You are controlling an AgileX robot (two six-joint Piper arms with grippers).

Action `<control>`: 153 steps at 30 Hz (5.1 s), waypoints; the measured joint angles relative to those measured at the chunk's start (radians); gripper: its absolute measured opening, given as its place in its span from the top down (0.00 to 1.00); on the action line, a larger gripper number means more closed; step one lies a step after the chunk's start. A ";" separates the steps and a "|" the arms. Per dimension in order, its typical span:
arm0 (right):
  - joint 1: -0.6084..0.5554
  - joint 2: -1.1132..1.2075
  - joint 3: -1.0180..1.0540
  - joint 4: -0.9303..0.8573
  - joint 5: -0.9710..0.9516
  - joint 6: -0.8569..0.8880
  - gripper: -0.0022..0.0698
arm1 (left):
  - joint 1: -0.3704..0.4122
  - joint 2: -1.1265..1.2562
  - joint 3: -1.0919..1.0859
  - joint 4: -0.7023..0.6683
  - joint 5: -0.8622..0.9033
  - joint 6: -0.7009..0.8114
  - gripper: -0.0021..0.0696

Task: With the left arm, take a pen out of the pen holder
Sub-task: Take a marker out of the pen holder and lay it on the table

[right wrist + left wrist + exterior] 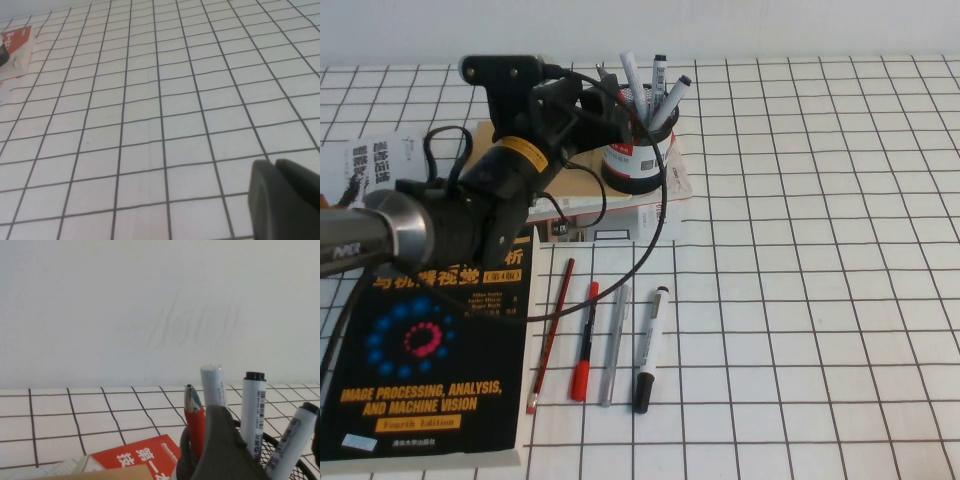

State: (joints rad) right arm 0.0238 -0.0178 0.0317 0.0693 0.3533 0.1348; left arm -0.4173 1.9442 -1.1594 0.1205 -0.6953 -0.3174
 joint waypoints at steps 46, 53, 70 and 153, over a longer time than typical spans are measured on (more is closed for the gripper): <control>0.000 0.000 0.000 0.000 0.000 0.000 0.99 | 0.037 0.237 -0.283 0.074 -0.002 -0.318 0.83; 0.000 0.000 0.000 0.000 0.000 0.000 0.99 | 0.043 0.237 -0.283 0.081 -0.002 -0.318 0.88; 0.000 0.000 0.000 0.000 0.000 0.000 0.99 | 0.075 0.152 -0.283 0.194 0.022 -0.308 0.88; 0.000 0.000 0.000 0.000 0.000 0.000 0.99 | 0.050 0.074 -0.361 -0.449 1.602 0.336 0.67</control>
State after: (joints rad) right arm 0.0238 -0.0178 0.0317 0.0693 0.3533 0.1348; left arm -0.3676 2.0182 -1.5200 -0.3288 0.9068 0.0190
